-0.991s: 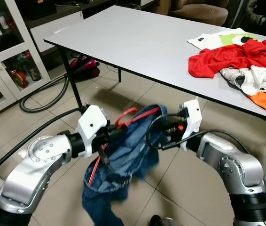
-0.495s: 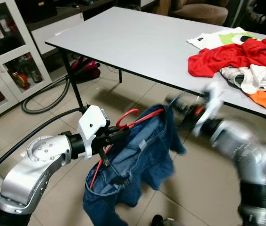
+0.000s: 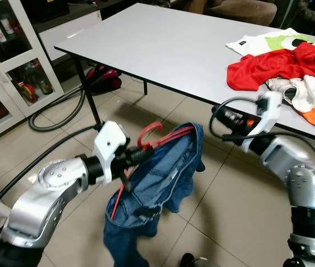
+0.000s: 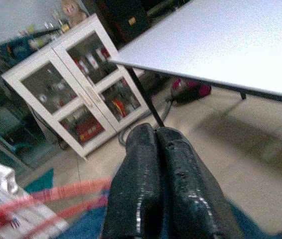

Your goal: Hang hanger

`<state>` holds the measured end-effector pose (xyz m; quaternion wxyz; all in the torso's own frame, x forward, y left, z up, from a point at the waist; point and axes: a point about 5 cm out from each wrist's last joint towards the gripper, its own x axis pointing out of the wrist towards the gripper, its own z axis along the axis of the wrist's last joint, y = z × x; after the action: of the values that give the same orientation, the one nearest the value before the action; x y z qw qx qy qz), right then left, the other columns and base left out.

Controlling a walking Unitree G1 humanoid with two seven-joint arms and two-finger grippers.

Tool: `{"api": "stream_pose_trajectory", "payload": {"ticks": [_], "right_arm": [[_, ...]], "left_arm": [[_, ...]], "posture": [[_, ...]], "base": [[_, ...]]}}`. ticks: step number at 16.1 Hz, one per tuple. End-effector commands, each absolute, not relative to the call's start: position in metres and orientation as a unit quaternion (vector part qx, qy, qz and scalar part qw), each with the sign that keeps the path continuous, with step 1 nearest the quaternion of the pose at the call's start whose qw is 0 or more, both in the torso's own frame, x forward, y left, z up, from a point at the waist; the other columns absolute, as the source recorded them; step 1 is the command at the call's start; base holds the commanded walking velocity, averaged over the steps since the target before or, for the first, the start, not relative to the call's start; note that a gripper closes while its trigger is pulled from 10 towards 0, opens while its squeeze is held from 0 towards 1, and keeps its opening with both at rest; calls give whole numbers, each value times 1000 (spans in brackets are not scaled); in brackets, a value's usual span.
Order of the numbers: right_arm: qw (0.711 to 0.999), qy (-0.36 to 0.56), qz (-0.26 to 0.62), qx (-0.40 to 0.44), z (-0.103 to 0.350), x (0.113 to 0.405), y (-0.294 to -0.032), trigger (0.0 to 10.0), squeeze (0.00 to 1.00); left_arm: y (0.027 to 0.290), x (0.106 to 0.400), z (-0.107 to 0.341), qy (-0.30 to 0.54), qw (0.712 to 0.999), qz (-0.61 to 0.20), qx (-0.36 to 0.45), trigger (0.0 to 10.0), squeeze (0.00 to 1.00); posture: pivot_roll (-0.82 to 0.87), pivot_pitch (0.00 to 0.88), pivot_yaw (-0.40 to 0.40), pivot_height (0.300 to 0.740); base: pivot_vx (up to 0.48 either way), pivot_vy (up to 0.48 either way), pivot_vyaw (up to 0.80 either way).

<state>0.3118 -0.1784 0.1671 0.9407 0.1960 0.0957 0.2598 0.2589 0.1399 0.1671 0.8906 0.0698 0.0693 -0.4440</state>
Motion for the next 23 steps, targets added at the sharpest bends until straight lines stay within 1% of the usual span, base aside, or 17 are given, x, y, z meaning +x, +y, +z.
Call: {"api": "stream_pose_trajectory", "payload": {"ticks": [1,2,3,5,7,11,13,15,17,19,20,21,22,23], "right_arm": [[946,107,247,180,160,311,-178,10000,1000],[944,115,250,182,155,308,-169,10000,1000],[942,120,254,185,152,307,-164,10000,1000],[937,135,264,185,150,302,-147,10000,1000],[931,123,292,179,158,296,-125,10000,1000],[936,102,293,164,167,298,-111,10000,1000],[938,109,287,160,166,299,-108,10000,1000],[946,127,251,158,159,302,-109,10000,1000],[952,125,233,152,156,305,-109,10000,1000],[959,113,229,124,155,305,-109,10000,1000],[971,85,207,87,158,306,-113,10000,1000],[980,37,193,17,163,306,-116,10000,1000],[982,12,189,-12,166,305,-118,10000,1000],[984,-11,178,-4,166,301,-121,10000,1000]], "left_arm": [[145,268,181,34,908,-412,67,10000,0],[143,273,187,18,918,-394,47,10000,0],[142,273,188,14,919,-392,41,10000,0],[138,272,188,13,918,-395,32,10000,0],[132,271,190,8,916,-400,26,10000,0],[129,273,187,8,918,-395,30,10000,0],[128,273,185,10,918,-395,31,10000,0],[127,271,185,11,918,-396,32,10000,0],[128,272,185,11,918,-396,35,10000,0],[127,272,184,12,917,-397,37,10000,0],[128,272,184,12,917,-397,39,10000,0],[128,272,183,12,917,-398,42,10000,0],[128,272,183,13,917,-398,42,10000,0],[129,272,182,14,917,-397,45,10000,0]], "posture": [[-1,52,44,740],[-1,53,45,740],[-1,53,45,740],[0,51,46,740],[-1,51,42,740],[-2,54,35,740],[-1,54,31,740],[3,52,30,740],[5,49,31,740],[6,45,33,740],[6,42,34,740],[6,41,33,740],[7,42,35,740],[5,42,35,740]], "base": [[0,0,0],[0,0,0],[0,0,0],[0,0,0],[0,0,0],[0,0,0],[0,0,0],[0,0,0],[0,0,0],[0,0,0],[0,0,0],[0,0,0],[0,0,0],[0,0,0]]}}
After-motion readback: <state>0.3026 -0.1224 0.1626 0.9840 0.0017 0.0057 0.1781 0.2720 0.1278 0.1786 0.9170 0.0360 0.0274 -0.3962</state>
